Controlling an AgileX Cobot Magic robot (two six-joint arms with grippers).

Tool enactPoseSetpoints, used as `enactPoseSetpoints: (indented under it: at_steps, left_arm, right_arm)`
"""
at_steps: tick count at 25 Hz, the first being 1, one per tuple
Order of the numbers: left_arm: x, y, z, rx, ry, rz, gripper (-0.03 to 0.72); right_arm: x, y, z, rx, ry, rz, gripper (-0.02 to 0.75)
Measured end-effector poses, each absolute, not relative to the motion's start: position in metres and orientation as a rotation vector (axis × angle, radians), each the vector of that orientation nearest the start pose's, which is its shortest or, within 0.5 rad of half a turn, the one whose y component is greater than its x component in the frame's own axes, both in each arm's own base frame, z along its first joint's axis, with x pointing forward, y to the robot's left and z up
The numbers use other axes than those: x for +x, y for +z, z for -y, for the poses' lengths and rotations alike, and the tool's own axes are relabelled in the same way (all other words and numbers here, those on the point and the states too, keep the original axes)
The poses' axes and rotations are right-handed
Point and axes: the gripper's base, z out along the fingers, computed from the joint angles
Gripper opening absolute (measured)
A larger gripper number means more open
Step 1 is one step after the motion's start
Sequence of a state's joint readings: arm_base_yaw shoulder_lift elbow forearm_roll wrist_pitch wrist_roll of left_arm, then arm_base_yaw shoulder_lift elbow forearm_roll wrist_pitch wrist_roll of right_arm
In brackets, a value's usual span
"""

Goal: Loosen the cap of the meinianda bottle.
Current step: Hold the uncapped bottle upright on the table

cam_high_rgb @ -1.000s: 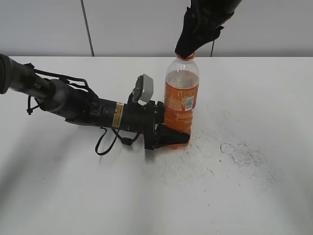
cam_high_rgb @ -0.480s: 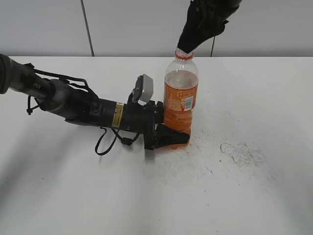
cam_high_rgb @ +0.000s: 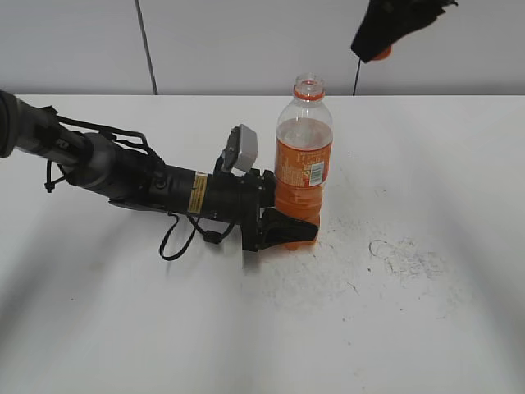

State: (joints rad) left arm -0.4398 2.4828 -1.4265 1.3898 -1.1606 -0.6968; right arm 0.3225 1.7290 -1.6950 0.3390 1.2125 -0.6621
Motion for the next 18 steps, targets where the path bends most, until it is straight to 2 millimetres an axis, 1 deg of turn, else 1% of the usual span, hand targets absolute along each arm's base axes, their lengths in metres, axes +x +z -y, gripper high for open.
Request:
enactPoseSetpoints:
  at_steps: [2,5,7,8,11,12,13,14,17,18]
  left_arm:
    - [0.363,0.050,0.262,1.383,-1.181,-1.423,0.550]
    - [0.363,0.050,0.262,1.383,-1.181,-1.423,0.550]
    - [0.363,0.050,0.262,1.383,-1.180,-1.422,0.550]
    - [0.363,0.050,0.262,1.383,-1.180,-1.422,0.550]
    - [0.363,0.050,0.262,1.383,-1.180,-1.422,0.550]
    - [0.363,0.050,0.262,1.383,-1.181,-1.421,0.550]
    - [0.363,0.050,0.262,1.383,-1.181,-1.421,0.550]
    - [0.363,0.050,0.262,1.383,-1.181,-1.421,0.550]
    - [0.363,0.050,0.262,1.383,-1.181,-1.421,0.550]
    - [0.363,0.050,0.262,1.383,-1.181,-1.421,0.550]
  right_arm:
    - [0.336,0.343,-0.135,-1.162,0.378,-2.430,0.265]
    - [0.323,0.314,-0.121,-1.085,0.417,-2.551,0.265]
    - [0.317,0.298,-0.117,-1.011,0.415,-2.580,0.265]
    - [0.314,0.285,-0.115,-0.973,0.412,-2.601,0.265]
    - [0.310,0.257,-0.111,-0.874,0.389,-2.626,0.265]
    - [0.307,0.244,-0.109,-0.834,0.377,-2.633,0.265]
    - [0.306,0.238,-0.109,-0.816,0.374,-2.634,0.265]
    - [0.302,0.222,-0.106,-0.762,0.360,-2.632,0.265]
    - [0.296,0.197,-0.101,-0.640,0.334,-2.611,0.264]
    - [0.295,0.192,-0.100,-0.610,0.331,-2.605,0.264]
